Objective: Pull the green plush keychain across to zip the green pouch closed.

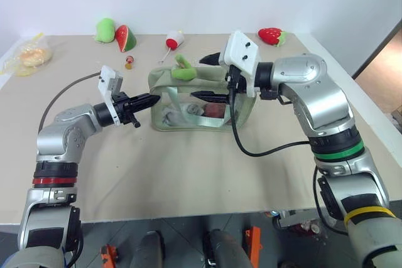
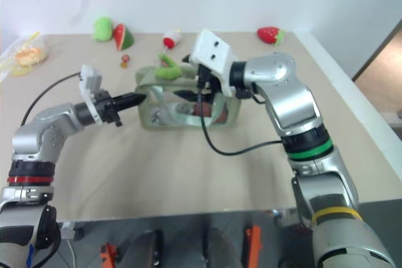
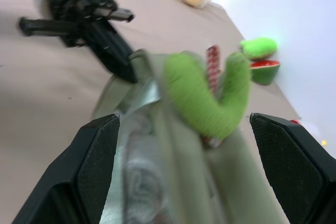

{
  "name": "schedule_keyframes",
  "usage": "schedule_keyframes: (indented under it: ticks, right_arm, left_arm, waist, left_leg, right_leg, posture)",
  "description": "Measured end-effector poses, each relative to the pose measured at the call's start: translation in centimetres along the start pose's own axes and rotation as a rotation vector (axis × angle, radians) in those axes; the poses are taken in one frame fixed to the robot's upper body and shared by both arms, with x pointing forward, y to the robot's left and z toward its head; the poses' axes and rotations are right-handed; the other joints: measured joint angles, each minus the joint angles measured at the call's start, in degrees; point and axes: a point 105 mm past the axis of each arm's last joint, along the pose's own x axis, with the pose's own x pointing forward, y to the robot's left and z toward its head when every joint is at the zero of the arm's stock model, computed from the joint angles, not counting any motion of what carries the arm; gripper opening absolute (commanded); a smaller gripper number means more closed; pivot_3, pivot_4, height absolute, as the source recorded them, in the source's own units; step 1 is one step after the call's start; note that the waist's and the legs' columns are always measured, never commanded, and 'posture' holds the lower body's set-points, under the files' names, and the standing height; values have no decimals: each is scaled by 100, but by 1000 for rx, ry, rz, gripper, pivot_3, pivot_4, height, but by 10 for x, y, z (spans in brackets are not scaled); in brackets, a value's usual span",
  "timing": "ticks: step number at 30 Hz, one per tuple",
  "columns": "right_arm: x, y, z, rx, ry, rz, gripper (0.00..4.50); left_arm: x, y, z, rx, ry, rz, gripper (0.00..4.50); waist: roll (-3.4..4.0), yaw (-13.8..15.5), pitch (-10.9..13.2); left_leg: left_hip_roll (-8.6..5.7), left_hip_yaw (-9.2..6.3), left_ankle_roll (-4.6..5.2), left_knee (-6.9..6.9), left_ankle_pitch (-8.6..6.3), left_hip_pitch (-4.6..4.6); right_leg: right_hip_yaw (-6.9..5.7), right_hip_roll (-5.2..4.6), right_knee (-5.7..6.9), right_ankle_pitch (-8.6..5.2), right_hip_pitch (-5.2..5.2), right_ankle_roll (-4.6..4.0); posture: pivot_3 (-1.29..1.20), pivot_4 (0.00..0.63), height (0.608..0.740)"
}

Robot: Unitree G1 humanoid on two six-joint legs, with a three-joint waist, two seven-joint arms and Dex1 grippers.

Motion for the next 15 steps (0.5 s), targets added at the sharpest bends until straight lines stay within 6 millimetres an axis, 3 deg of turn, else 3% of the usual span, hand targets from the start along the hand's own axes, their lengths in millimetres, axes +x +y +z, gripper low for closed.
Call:
schedule_keyframes:
  ticks: [11, 15]
  right_arm:
    - [18, -6, 1, -8, 2, -19, 4113]
    - [24, -6, 5, -13, -12, -15, 2916]
  left_arm:
    - [0, -2, -1, 1, -7, 11, 0]
    - [-1, -2, -2, 1, -12, 14, 0]
  waist:
    - [0, 1, 0]
    - [0, 3, 0]
  left_leg:
    - [0, 0, 0, 1, 0, -1]
    - [0, 0, 0, 0, 0, -2]
  right_leg:
    - [-1, 0, 1, 1, -1, -2]
    - [-1, 0, 1, 1, 0, -1]
  posture:
    - [0, 150, 740]
    - [0, 150, 740]
